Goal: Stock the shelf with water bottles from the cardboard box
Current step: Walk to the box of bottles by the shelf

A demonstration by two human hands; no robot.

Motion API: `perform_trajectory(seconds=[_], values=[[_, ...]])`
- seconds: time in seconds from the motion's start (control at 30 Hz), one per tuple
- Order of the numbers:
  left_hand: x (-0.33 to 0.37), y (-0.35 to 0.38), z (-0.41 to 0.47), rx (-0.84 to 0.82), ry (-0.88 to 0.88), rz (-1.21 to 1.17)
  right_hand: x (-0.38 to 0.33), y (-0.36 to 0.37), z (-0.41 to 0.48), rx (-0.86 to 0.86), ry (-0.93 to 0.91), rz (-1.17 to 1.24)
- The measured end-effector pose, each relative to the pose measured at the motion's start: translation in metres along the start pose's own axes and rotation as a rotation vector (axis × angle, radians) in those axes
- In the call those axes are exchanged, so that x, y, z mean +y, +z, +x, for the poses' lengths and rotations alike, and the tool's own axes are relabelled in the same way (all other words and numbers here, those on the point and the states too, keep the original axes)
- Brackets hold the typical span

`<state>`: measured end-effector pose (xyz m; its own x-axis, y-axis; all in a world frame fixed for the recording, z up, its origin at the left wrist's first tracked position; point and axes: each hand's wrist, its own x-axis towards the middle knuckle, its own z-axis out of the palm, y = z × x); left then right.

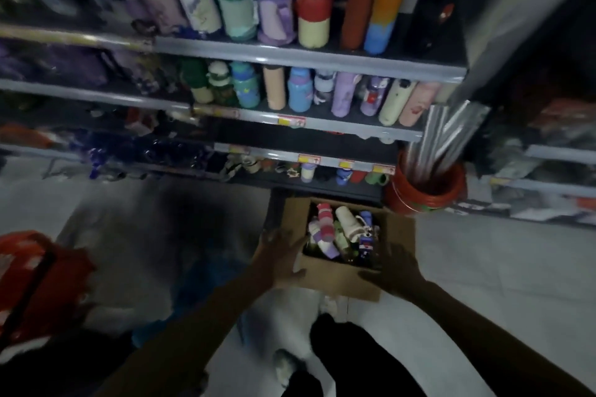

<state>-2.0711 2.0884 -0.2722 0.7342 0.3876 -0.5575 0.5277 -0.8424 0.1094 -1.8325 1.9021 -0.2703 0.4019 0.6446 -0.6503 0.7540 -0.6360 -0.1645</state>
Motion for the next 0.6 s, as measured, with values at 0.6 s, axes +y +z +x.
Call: perform_trajectory(seconds=[0.6], values=[[-0.033, -0.139, 0.125, -0.032, 0.378, 0.331, -0.024, -0.017, 0.072, 0.069, 0.322, 0.403]])
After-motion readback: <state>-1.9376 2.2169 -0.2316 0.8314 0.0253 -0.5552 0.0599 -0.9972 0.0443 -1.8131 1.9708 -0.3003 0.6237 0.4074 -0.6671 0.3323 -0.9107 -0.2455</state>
